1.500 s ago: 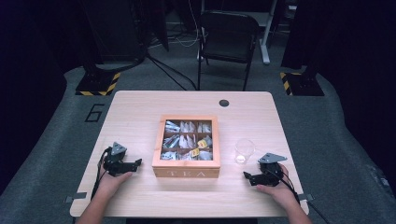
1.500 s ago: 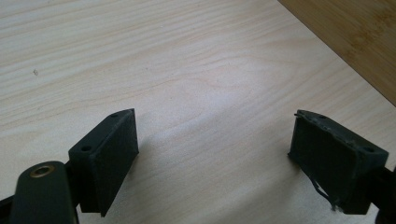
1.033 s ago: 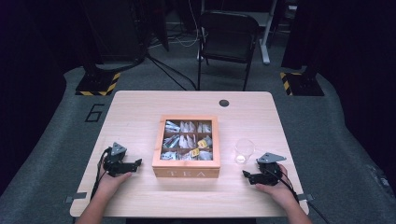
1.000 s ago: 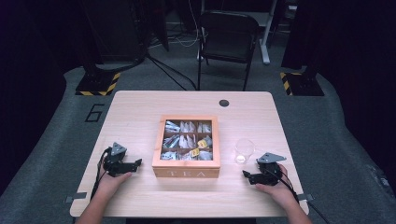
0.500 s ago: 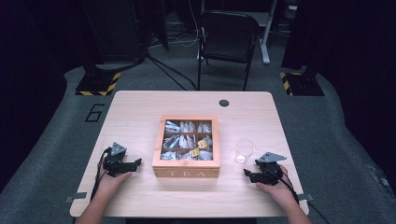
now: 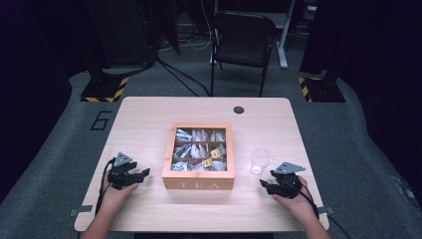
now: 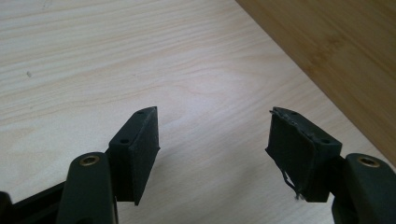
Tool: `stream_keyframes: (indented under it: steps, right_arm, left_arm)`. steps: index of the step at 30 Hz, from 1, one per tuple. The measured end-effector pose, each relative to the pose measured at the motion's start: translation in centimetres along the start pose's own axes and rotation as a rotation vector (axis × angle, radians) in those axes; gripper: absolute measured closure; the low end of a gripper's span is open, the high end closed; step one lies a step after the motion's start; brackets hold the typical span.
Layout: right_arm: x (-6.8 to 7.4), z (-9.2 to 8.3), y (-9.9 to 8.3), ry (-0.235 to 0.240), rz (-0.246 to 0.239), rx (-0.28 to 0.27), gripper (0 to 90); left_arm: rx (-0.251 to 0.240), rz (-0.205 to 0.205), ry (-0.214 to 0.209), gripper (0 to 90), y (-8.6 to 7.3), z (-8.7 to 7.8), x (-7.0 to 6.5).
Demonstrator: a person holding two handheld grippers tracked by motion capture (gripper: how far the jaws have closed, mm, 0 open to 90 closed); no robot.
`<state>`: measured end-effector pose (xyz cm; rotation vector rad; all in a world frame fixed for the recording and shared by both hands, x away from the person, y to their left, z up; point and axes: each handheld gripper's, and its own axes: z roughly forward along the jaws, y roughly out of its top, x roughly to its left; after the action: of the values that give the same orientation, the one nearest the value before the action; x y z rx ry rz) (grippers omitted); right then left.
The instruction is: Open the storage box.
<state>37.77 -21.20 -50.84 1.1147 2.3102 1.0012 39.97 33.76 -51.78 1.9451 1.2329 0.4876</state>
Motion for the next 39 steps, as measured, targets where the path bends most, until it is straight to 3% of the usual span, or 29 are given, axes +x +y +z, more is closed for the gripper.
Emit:
stream_keyframes:
  steps: [5, 11, 20, 29, 33, 39]
  right_arm:
    - [0.3, -0.6, 0.3, 0.005, 0.009, -0.031, 39.5]
    - [0.6, -1.0, 0.5, 0.016, 0.034, -0.051, 37.8]
    - [1.7, -1.6, 1.1, 0.041, 0.023, -0.083, 41.2]
    - [3.0, -1.9, 1.9, 0.067, 0.010, -0.100, 44.1]
    - [3.5, -2.1, 2.1, 0.080, -0.003, -0.116, 44.4]
    - [4.2, -2.3, 2.5, 0.072, -0.030, -0.133, 44.3]
  left_arm:
    - [-0.018, -0.009, -0.035, 33.7, 0.1, -0.5, -0.6]
    - [-0.036, 0.011, -0.032, 33.5, 0.3, -1.4, -1.4]
    - [-0.061, -0.003, -0.067, 36.5, 0.8, -2.5, -2.0]
    - [-0.099, 0.056, -0.096, 39.7, 1.0, -3.4, -3.9]
    - [-0.093, 0.082, -0.106, 40.3, 1.1, -3.7, -4.3]
    - [-0.111, 0.086, -0.107, 41.3, 1.1, -4.0, -4.8]
